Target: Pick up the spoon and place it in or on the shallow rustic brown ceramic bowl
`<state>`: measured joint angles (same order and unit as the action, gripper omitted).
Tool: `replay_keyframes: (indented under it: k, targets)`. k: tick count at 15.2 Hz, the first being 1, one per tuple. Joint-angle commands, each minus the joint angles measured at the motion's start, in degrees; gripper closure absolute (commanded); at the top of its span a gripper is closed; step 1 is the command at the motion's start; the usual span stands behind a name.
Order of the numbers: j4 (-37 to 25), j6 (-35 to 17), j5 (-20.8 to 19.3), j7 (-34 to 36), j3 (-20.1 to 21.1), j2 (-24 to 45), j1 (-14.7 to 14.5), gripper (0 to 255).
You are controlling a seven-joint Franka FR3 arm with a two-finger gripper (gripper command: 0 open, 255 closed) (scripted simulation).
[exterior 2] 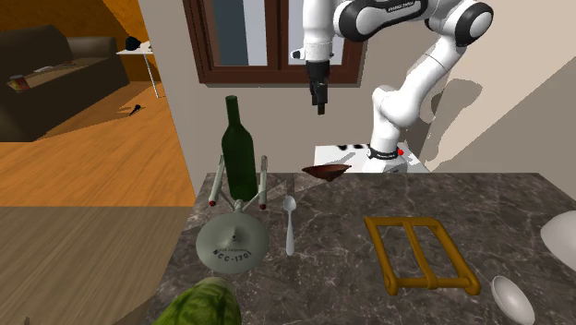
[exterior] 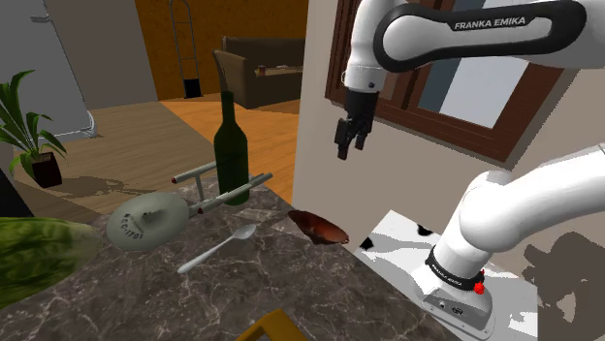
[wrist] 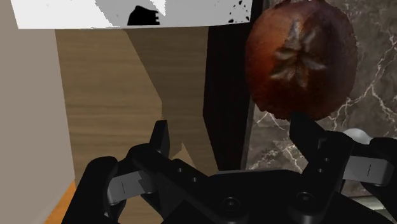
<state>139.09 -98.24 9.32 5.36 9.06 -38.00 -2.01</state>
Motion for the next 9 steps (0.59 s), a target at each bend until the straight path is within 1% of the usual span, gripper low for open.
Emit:
replay_keyframes:
  k: [1, 5, 9]
  targets:
    - [-0.16, -2.43, 1.27, 2.79, 2.29, 2.68, -0.52, 0]
    - [-1.89, -6.85, 3.09, 8.37, 6.81, 9.05, -1.37, 0]
    - [-4.83, -11.09, 3.7, 14.12, 11.1, 16.44, -1.9, 0]
